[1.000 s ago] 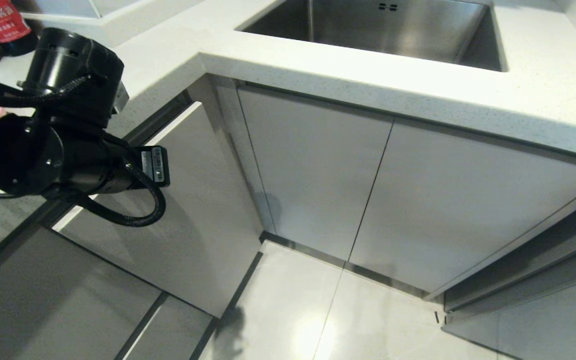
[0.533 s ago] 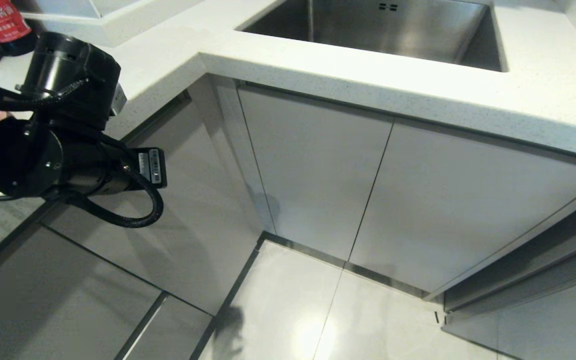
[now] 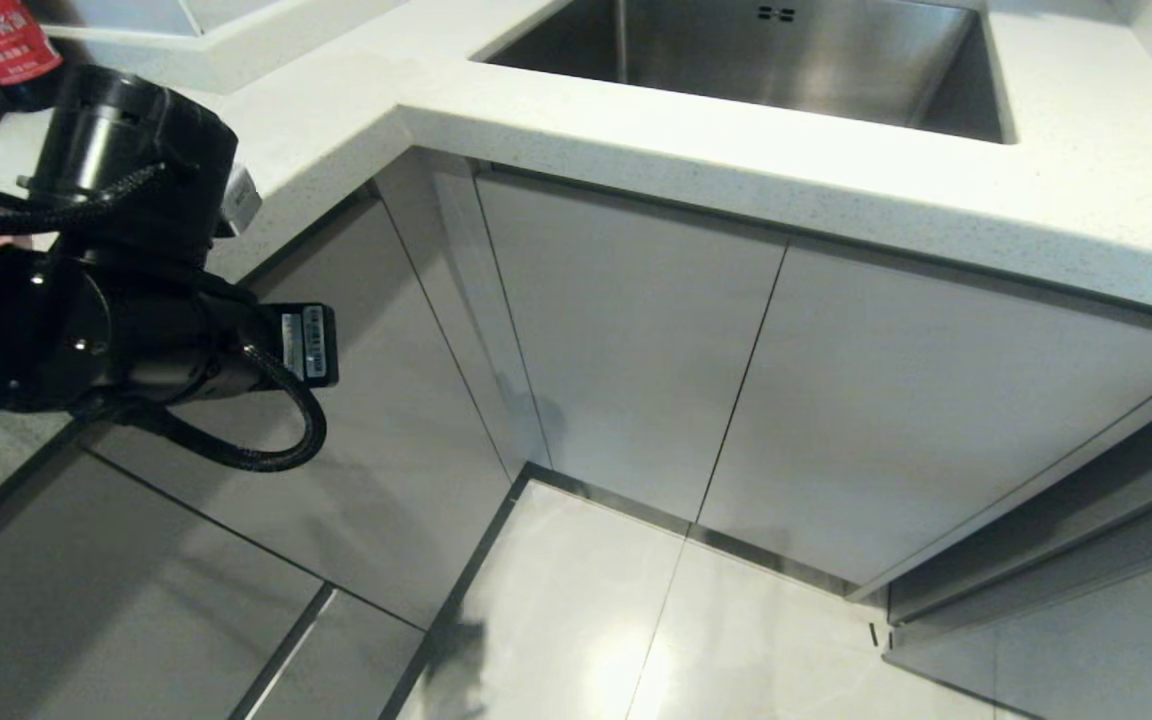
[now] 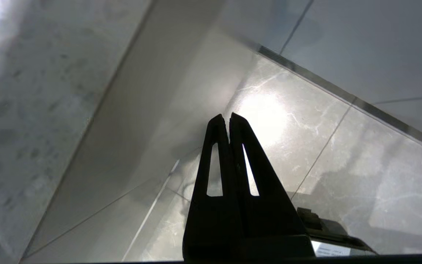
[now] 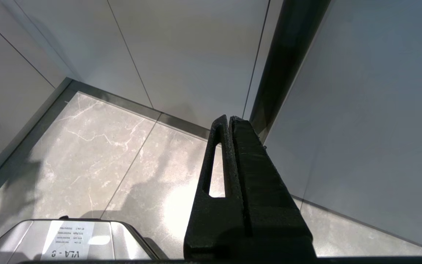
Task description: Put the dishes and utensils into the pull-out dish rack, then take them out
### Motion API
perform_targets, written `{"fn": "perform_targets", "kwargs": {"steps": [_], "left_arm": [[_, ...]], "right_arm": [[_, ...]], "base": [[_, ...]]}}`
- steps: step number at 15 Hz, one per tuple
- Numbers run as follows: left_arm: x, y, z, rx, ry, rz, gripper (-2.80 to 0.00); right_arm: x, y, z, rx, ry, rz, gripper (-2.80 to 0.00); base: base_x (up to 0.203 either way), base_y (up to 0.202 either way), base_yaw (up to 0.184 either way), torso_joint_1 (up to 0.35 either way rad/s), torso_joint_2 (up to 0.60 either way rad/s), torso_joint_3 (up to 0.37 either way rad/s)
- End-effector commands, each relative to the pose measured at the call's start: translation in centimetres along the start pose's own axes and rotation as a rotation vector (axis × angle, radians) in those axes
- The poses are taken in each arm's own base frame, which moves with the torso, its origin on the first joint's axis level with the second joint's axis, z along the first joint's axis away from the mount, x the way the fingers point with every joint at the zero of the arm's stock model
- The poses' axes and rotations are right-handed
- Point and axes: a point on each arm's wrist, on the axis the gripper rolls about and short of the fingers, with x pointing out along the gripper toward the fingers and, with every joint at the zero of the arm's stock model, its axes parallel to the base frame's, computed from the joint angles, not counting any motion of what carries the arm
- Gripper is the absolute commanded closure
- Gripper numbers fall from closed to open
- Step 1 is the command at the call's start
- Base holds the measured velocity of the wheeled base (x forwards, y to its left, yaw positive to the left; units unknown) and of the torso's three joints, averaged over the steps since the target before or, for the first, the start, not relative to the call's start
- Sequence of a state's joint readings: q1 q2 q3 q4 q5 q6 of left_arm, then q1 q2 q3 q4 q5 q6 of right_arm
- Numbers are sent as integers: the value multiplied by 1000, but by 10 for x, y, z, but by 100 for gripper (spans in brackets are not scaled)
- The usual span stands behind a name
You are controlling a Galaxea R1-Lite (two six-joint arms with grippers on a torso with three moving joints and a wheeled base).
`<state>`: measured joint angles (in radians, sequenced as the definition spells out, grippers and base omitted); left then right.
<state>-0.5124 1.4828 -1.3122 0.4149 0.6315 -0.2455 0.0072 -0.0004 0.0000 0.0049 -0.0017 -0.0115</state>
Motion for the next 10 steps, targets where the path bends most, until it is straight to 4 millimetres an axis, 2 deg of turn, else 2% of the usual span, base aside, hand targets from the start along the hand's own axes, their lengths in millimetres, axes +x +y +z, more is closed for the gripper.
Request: {"fn": "perform_targets", "kwargs": {"steps": [1, 3, 6, 8, 10], "left_arm": [[-17, 7, -1, 6, -49, -34, 0], [-44, 18, 2, -8, -138, -129, 0], [-90, 46, 3, -33, -260, -309, 0], [-123, 74, 0, -47, -357, -435, 0], [-148, 101, -7, -35, -451, -507, 0]], "right_arm": [[0, 0, 0, 0, 0, 1, 0], [0, 0, 0, -1, 0, 1, 0], [0, 0, 0, -1, -1, 1, 0], [0, 0, 0, 0, -1, 1, 0], [0, 0, 0, -1, -1, 1, 0]], "base": [[0, 0, 0, 0, 0, 0], [0, 0, 0, 0, 0, 0], [0, 0, 0, 0, 0, 0], [0, 0, 0, 0, 0, 0], [0, 0, 0, 0, 0, 0]]}}
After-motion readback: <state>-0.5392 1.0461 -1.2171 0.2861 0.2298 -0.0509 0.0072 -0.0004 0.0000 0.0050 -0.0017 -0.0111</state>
